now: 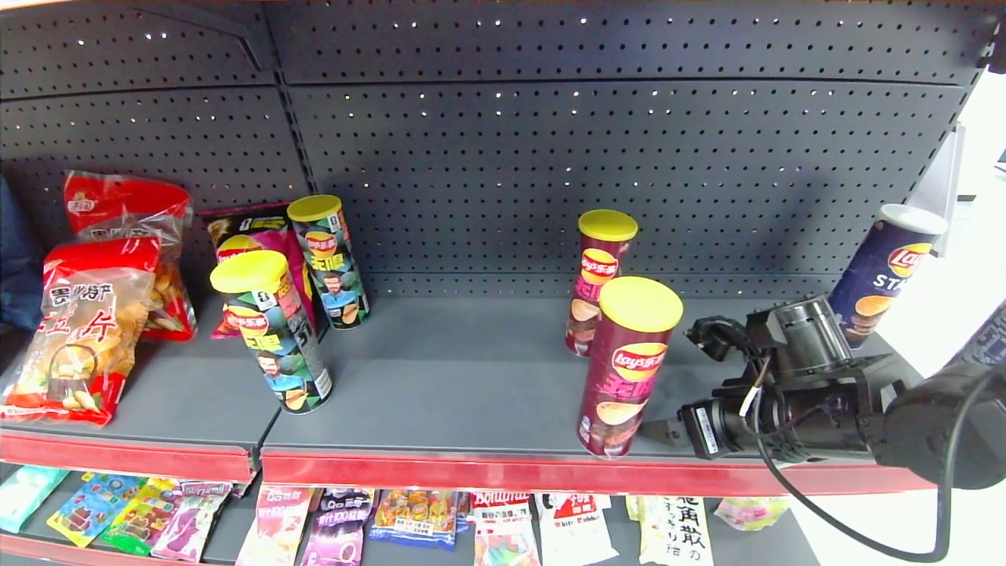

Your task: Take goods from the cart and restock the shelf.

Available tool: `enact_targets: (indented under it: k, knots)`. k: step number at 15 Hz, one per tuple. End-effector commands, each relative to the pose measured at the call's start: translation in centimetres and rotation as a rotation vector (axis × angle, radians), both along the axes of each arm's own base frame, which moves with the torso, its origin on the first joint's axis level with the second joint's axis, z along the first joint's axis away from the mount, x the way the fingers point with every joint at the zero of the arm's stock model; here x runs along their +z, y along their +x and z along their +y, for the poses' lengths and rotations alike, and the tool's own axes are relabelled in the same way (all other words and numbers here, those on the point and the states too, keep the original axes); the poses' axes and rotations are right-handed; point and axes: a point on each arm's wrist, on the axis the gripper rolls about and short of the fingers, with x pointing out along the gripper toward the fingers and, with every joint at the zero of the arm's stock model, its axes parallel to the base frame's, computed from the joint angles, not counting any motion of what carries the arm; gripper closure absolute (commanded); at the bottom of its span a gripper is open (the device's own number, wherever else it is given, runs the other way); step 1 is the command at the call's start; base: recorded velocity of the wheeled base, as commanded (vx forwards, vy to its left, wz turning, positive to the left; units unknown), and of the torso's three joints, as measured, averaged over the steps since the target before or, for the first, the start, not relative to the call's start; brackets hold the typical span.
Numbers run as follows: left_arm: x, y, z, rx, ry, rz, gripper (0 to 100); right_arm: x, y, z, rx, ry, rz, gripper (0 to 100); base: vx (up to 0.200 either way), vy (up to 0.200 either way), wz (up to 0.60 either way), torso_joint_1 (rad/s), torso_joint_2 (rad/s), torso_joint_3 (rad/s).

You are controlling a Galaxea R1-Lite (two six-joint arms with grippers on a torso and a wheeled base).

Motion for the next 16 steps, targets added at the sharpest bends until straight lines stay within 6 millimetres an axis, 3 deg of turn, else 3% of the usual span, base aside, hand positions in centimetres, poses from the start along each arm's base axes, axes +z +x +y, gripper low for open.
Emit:
enact_targets:
  k: [1, 16]
  knots:
    - [0.0, 0.0, 0.0, 0.001, 0.0, -0.001, 0, 0.1, 0.03, 0.03, 0.001, 0.002, -0.004, 0, 0.0, 0.0, 0.0, 0.0, 0.0, 0.0]
    - [0.0, 0.0, 0.0, 0.001, 0.0, -0.001, 0, 0.09, 0.04, 0.74, 0.003, -0.016, -0.038, 0, 0.0, 0.0, 0.0, 0.0, 0.0, 0.0]
